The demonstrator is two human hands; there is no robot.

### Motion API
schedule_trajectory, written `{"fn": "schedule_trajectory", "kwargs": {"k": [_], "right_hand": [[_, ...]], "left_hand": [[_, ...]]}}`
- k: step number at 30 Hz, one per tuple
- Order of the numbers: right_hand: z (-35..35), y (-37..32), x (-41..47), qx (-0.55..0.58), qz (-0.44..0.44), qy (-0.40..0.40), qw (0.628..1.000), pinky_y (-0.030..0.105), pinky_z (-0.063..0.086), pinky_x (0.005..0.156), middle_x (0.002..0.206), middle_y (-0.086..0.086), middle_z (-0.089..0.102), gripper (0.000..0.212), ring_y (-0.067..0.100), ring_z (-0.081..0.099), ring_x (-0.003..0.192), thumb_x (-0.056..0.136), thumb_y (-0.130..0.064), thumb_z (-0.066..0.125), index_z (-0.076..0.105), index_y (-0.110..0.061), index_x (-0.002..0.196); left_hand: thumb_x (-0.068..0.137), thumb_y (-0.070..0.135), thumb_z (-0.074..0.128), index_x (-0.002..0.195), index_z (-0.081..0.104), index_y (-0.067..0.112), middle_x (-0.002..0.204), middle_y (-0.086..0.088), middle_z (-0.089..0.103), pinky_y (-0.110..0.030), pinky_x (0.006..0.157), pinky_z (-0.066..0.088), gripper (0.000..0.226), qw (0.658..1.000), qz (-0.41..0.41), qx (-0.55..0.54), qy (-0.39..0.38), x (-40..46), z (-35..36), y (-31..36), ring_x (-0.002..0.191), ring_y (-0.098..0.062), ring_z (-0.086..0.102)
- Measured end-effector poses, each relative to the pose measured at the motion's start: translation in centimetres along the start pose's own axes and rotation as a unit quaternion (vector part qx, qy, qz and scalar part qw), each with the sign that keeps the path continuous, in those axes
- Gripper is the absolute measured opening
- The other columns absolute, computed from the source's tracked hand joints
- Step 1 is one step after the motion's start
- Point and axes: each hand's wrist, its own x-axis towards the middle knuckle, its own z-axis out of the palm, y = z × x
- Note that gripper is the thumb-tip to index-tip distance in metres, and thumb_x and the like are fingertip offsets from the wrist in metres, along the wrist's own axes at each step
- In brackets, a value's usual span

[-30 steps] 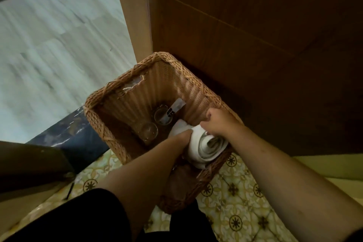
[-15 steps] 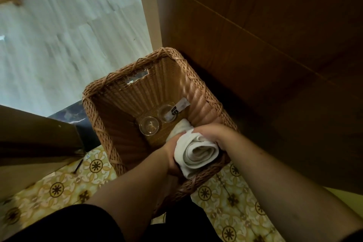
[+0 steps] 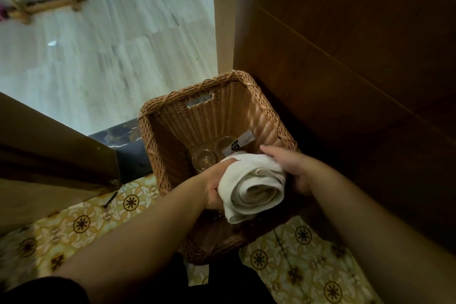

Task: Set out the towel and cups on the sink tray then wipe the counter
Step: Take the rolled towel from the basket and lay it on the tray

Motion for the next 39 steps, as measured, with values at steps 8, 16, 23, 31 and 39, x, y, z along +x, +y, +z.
{"fn": "schedule_trajectory", "kwargs": {"k": [8, 16, 23, 31, 39], "right_hand": [[0.9, -0.2, -0.4, 0.154, -0.079, -0.020, 0.985, 0.038, 0.058, 0.075, 0.099, 0.016, 0.077, 0.049, 0.031, 0.075, 0.090, 0.097, -0.052, 0.052, 0.067, -0.011, 0.118], [4.5, -1.1, -1.2, 0.220, -0.155, 0.006, 0.963, 0.037, 0.050, 0.067, 0.103, 0.012, 0.071, 0.045, 0.031, 0.064, 0.093, 0.098, -0.050, 0.051, 0.060, -0.012, 0.121], [10.1, 0.4, -4.9, 0.257, -0.201, -0.022, 0.945, 0.047, 0.061, 0.063, 0.108, 0.016, 0.076, 0.034, 0.034, 0.076, 0.088, 0.078, -0.036, 0.076, 0.080, -0.013, 0.103], [24.2, 0.1, -12.8, 0.253, -0.330, -0.001, 0.910, 0.035, 0.059, 0.056, 0.100, 0.011, 0.078, 0.028, 0.025, 0.076, 0.079, 0.084, -0.027, 0.073, 0.074, -0.013, 0.108], [45.9, 0.8, -15.4, 0.193, -0.395, -0.037, 0.898, 0.051, 0.061, 0.078, 0.113, 0.010, 0.076, 0.047, 0.031, 0.073, 0.099, 0.079, -0.022, 0.081, 0.065, -0.020, 0.123]], "left_hand": [[0.076, 0.036, 0.080, 0.097, 0.080, 0.003, 0.111, -0.021, 0.074, -0.040, 0.074, 0.061, 0.039, 0.997, 0.045, 0.055, 0.024, -7.6, 1.9, 1.7, 0.091, -0.031, 0.075], [0.074, 0.036, 0.087, 0.128, 0.059, 0.008, 0.118, -0.021, 0.071, -0.045, 0.087, 0.058, 0.067, 0.987, -0.015, 0.155, 0.030, -14.2, 0.9, 1.3, 0.101, -0.036, 0.072], [0.075, 0.040, 0.085, 0.113, 0.064, 0.016, 0.102, -0.012, 0.078, -0.037, 0.066, 0.062, 0.050, 0.949, 0.048, 0.295, 0.102, -19.8, -4.7, -0.6, 0.092, -0.030, 0.076], [0.068, 0.058, 0.080, 0.131, 0.026, 0.064, 0.124, 0.015, 0.055, -0.043, 0.089, 0.058, 0.083, 0.829, 0.305, 0.418, 0.211, -30.4, -13.7, -6.0, 0.105, -0.020, 0.063], [0.073, 0.056, 0.077, 0.135, 0.030, 0.067, 0.129, 0.022, 0.053, -0.033, 0.091, 0.050, 0.079, 0.749, 0.437, 0.370, 0.333, -44.7, -27.6, -16.1, 0.113, -0.005, 0.055]]}}
